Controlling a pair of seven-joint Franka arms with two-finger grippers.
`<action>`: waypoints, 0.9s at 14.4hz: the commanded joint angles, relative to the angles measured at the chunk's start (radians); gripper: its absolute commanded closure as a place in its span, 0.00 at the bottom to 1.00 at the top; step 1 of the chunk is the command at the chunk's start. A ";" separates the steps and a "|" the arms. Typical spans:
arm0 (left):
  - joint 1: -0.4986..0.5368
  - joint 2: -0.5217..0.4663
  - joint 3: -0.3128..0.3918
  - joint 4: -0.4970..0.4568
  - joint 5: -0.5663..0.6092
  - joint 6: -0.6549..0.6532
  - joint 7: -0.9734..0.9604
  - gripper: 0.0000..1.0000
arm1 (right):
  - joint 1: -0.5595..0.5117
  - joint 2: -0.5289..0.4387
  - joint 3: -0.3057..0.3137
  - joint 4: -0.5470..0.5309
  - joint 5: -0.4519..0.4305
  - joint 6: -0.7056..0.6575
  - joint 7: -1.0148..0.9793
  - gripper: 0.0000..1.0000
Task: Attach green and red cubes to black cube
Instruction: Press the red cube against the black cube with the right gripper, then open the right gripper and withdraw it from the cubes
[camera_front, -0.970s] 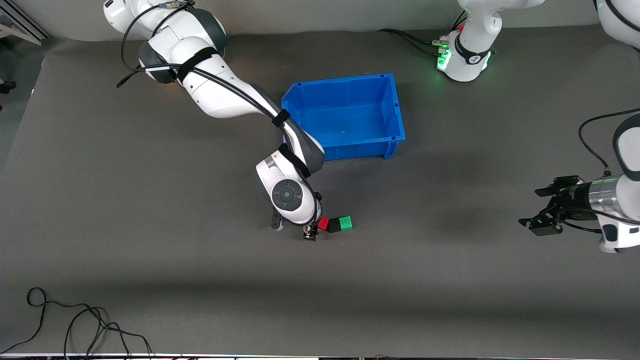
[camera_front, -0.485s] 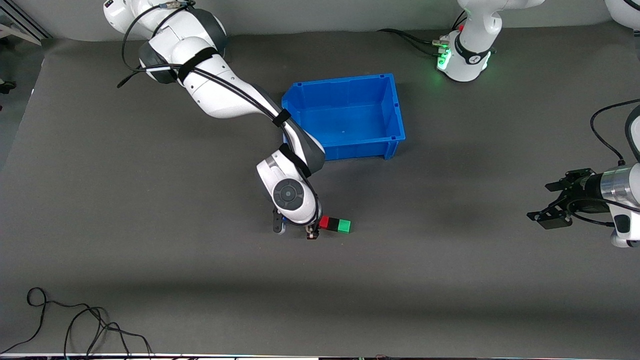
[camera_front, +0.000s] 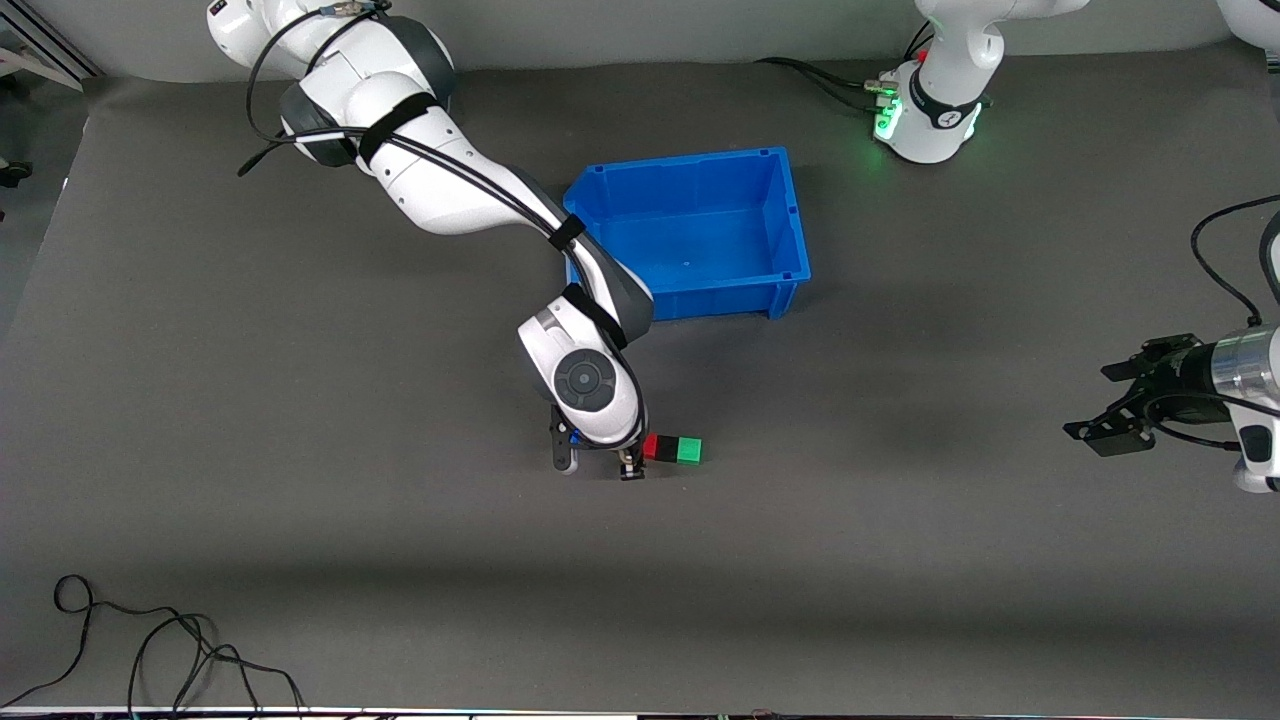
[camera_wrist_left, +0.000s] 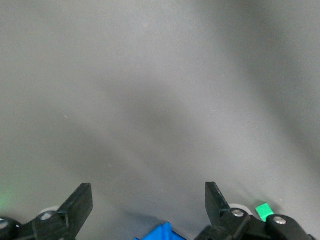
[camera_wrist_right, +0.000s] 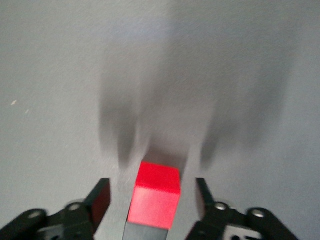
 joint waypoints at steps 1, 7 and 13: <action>-0.003 -0.060 -0.006 -0.013 0.058 -0.041 0.115 0.00 | 0.010 -0.052 0.007 0.009 -0.009 -0.011 -0.058 0.00; -0.030 -0.171 -0.017 -0.010 0.107 -0.047 0.350 0.00 | -0.065 -0.251 0.012 0.001 0.051 -0.247 -0.304 0.00; -0.052 -0.352 -0.037 -0.131 0.140 -0.087 0.608 0.00 | -0.243 -0.502 0.010 -0.002 0.108 -0.607 -0.672 0.00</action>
